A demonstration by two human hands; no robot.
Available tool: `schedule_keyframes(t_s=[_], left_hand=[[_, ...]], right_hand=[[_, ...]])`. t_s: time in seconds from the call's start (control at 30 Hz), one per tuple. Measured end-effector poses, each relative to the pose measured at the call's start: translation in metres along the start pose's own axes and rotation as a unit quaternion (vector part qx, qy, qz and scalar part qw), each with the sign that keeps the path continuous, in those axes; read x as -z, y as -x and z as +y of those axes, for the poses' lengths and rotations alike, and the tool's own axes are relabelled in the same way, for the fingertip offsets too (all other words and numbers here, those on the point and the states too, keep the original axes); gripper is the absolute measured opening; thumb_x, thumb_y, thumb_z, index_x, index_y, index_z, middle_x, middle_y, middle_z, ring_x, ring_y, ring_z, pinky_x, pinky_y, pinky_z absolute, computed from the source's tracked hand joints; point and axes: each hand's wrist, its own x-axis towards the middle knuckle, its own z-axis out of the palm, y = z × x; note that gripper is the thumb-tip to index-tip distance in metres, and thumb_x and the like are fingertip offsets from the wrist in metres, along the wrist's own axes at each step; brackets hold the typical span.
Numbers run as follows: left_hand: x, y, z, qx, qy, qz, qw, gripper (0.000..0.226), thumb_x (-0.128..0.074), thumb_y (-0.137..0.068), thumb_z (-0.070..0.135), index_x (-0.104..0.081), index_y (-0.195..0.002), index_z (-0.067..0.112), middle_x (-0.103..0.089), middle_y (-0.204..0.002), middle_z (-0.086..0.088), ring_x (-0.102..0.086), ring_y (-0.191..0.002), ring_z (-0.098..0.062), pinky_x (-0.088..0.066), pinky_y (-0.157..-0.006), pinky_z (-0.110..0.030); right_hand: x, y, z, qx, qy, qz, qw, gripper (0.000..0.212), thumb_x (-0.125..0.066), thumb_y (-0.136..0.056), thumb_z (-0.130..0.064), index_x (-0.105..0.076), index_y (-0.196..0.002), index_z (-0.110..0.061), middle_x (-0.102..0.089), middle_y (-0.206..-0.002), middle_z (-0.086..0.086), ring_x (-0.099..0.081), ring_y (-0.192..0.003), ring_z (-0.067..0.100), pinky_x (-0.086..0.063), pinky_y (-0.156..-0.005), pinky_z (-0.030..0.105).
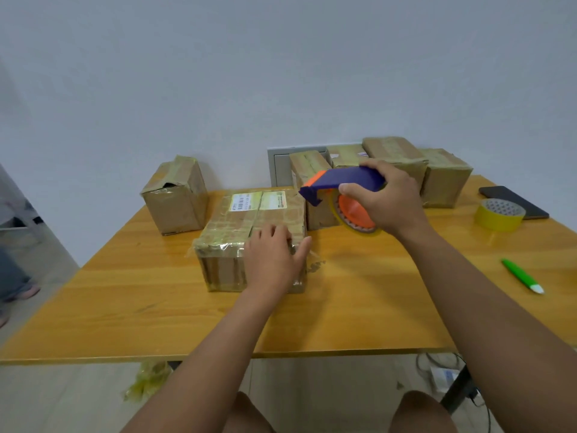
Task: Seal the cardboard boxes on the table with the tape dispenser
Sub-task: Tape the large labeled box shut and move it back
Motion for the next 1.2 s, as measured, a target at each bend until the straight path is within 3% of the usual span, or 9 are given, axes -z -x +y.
schedule_keyframes(t_s=[0.1,0.5,0.67,0.8,0.93,1.0,1.1,1.2], left_hand=[[-0.012,0.003,0.003,-0.007,-0.034,0.052,0.998,0.034,-0.059,-0.085,0.05,-0.055,-0.088,0.016,-0.057,-0.094,0.0,-0.051,-0.091,-0.024,-0.043,-0.086,-0.04],[-0.033,0.009,-0.016,-0.078,-0.079,0.088,0.99,0.042,-0.058,-0.08,0.053,-0.055,-0.097,0.015,-0.056,-0.101,-0.005,-0.051,-0.097,-0.026,-0.042,-0.096,-0.044],[-0.031,0.007,-0.011,-0.045,-0.024,0.097,0.994,0.045,-0.045,-0.087,0.061,-0.053,-0.091,0.017,-0.053,-0.095,0.0,-0.047,-0.091,-0.02,-0.038,-0.09,-0.037],[-0.034,0.005,-0.005,-0.03,-0.036,0.113,0.993,0.037,-0.052,-0.09,0.049,-0.057,-0.089,0.013,-0.056,-0.091,-0.003,-0.052,-0.087,-0.024,-0.042,-0.091,-0.041],[-0.028,0.01,-0.021,-0.098,0.011,0.102,0.99,0.044,-0.041,-0.097,0.056,-0.06,-0.094,0.017,-0.058,-0.098,0.001,-0.05,-0.094,-0.018,-0.037,-0.093,-0.035],[-0.023,0.01,-0.033,-0.133,0.048,0.091,0.986,0.043,-0.037,-0.1,0.049,-0.066,-0.102,0.018,-0.062,-0.105,0.002,-0.054,-0.101,-0.018,-0.037,-0.089,-0.032],[-0.027,0.005,-0.043,-0.162,0.063,0.106,0.979,0.033,-0.043,-0.101,0.037,-0.069,-0.106,0.018,-0.065,-0.107,0.002,-0.057,-0.1,-0.021,-0.037,-0.084,-0.031],[-0.039,0.003,-0.046,-0.17,0.048,0.134,0.975,0.029,-0.046,-0.1,0.035,-0.067,-0.107,0.017,-0.064,-0.108,0.0,-0.055,-0.102,-0.023,-0.035,-0.089,-0.033]], right_hand=[[-0.012,-0.002,-0.006,0.005,-0.013,0.0,1.0,0.05,-0.077,-0.081,-0.037,-0.062,-0.125,-0.019,-0.058,-0.109,-0.008,-0.054,-0.096,0.01,-0.036,-0.067,-0.002],[-0.046,-0.006,-0.012,0.002,-0.06,-0.001,0.998,0.052,-0.077,-0.082,-0.038,-0.061,-0.127,-0.019,-0.061,-0.111,-0.006,-0.057,-0.095,0.009,-0.04,-0.068,0.001],[-0.059,-0.007,-0.018,0.005,-0.077,0.016,0.997,0.049,-0.075,-0.082,-0.04,-0.06,-0.124,-0.019,-0.059,-0.108,-0.008,-0.056,-0.093,0.009,-0.04,-0.068,0.003],[-0.064,-0.007,-0.026,-0.004,-0.099,0.03,0.995,0.046,-0.075,-0.084,-0.035,-0.061,-0.123,-0.017,-0.056,-0.106,-0.009,-0.053,-0.088,0.005,-0.04,-0.067,0.0],[-0.066,-0.005,-0.027,-0.009,-0.118,0.031,0.992,0.046,-0.075,-0.085,-0.035,-0.059,-0.125,-0.018,-0.054,-0.107,-0.01,-0.052,-0.085,-0.005,-0.041,-0.067,0.0],[-0.066,-0.005,-0.026,-0.015,-0.126,0.033,0.991,0.047,-0.075,-0.084,-0.034,-0.059,-0.125,-0.017,-0.055,-0.107,-0.01,-0.053,-0.086,-0.005,-0.041,-0.068,0.0],[-0.07,-0.004,-0.027,-0.02,-0.138,0.03,0.99,0.041,-0.076,-0.084,-0.033,-0.061,-0.12,-0.02,-0.056,-0.103,-0.009,-0.055,-0.086,-0.004,-0.042,-0.068,0.002],[-0.076,-0.001,-0.027,-0.021,-0.152,0.028,0.988,0.035,-0.076,-0.083,-0.034,-0.06,-0.113,-0.025,-0.058,-0.099,-0.011,-0.056,-0.086,-0.003,-0.046,-0.069,0.008]])
